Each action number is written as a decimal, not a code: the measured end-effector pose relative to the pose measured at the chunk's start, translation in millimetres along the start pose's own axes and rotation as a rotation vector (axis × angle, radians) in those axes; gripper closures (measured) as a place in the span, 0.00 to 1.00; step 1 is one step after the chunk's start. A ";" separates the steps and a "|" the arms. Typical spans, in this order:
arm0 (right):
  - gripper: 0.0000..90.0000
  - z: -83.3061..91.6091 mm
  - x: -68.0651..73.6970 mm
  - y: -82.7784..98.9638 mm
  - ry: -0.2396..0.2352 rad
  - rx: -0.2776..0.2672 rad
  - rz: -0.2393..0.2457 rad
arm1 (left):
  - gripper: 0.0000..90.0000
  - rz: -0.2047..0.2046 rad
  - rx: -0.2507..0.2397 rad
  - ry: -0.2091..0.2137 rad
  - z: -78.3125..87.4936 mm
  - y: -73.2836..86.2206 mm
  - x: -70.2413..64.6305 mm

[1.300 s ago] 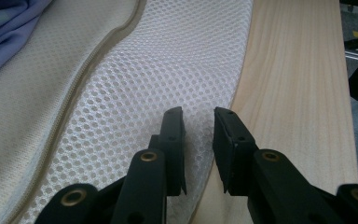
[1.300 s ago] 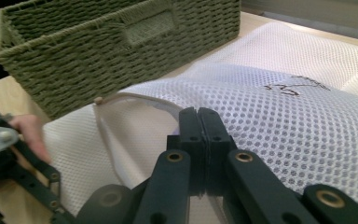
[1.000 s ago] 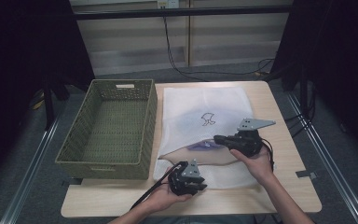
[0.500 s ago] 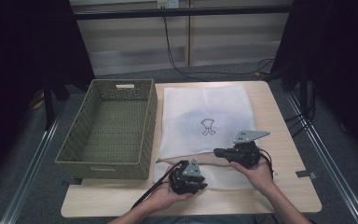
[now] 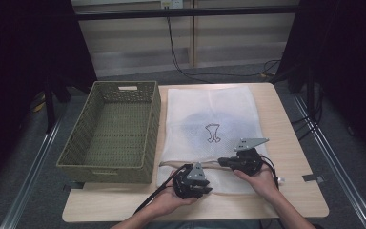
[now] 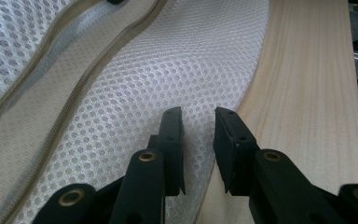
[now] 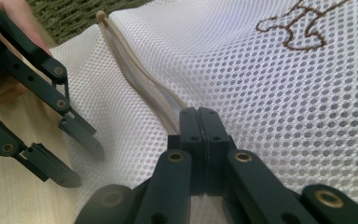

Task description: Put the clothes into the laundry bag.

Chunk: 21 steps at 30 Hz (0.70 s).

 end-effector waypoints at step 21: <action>0.94 -19.6 -11.2 17.7 0.057 0.092 -0.014 | 0.66 0.046 -0.003 0.058 0.5 -0.8 -5.1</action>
Point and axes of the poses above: each handheld gripper's, and its own axes: z roughly backward along the jaws, y roughly out of its underside, x roughly to its left, the point moved 9 cm from there along -z, roughly forward along the jaws, and after that the axes turned 6 degrees about -y, right-handed, at the moved point
